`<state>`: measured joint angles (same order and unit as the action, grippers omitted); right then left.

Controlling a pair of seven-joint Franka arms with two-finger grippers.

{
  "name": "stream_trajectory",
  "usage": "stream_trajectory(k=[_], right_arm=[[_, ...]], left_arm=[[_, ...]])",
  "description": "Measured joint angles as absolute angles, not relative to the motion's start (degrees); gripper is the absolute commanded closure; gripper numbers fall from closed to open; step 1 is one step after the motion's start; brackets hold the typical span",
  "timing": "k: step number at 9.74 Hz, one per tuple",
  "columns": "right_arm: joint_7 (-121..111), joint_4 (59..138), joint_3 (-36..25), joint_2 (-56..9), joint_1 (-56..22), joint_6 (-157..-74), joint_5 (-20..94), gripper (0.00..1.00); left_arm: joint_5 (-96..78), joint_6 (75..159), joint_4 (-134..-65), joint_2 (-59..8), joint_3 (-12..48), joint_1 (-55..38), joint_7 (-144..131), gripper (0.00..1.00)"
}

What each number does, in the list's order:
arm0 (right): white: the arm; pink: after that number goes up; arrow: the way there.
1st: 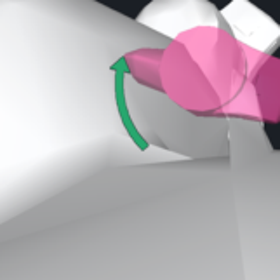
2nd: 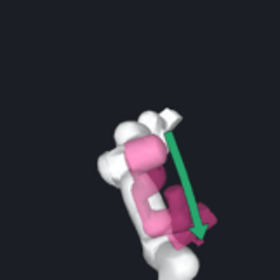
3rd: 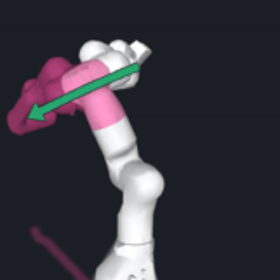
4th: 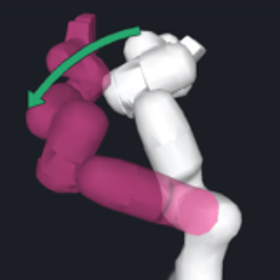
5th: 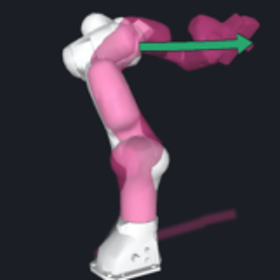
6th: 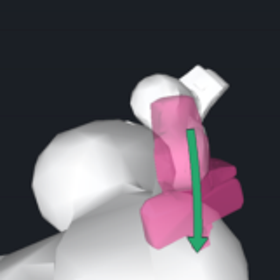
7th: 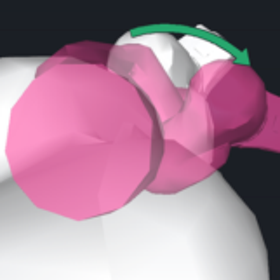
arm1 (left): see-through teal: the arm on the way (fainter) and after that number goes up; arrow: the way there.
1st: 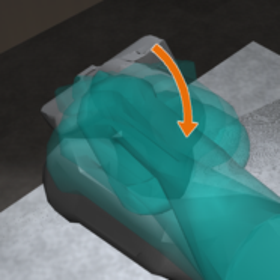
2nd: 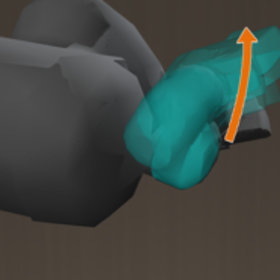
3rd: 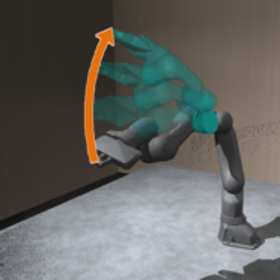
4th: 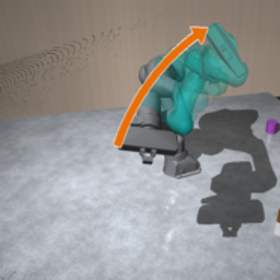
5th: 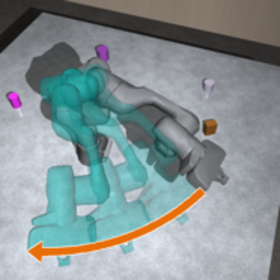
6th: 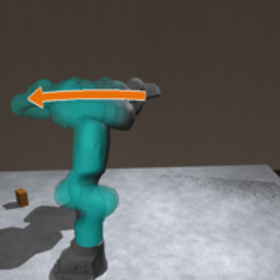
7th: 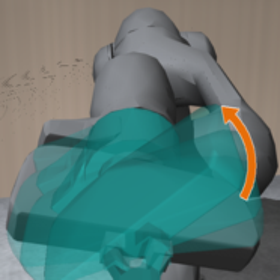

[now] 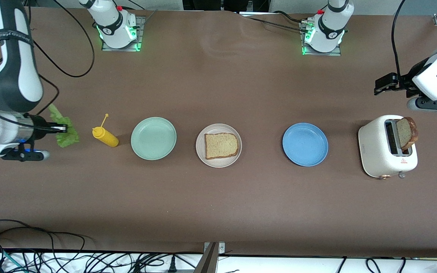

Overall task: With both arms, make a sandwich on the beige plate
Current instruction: 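Lift the lettuce and carry it over the bread on the beige plate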

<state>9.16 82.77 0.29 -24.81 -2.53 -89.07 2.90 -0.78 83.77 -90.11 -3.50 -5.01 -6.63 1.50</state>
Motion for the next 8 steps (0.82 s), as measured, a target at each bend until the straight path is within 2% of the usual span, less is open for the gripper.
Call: stream_trajectory(k=[3, 5, 8], right_arm=[[28.21, 82.23, 0.62, -25.48, -13.69, -91.79, 3.98, 1.00], [42.57, 82.25, 0.64, -28.04, -21.37, -98.70, 3.96, 1.00], [61.18, 82.23, 0.60, -32.12, -28.17, -109.92, 3.96, 1.00]], left_arm=[[-0.78, 85.35, -90.12, -3.49, -5.01, -6.58, 1.50, 0.00], [-0.77, 85.48, -90.12, -3.48, -5.03, -6.54, 1.50, 0.00], [-0.78, 85.48, -90.21, -3.53, -5.06, -6.51, 1.50, 0.00]])
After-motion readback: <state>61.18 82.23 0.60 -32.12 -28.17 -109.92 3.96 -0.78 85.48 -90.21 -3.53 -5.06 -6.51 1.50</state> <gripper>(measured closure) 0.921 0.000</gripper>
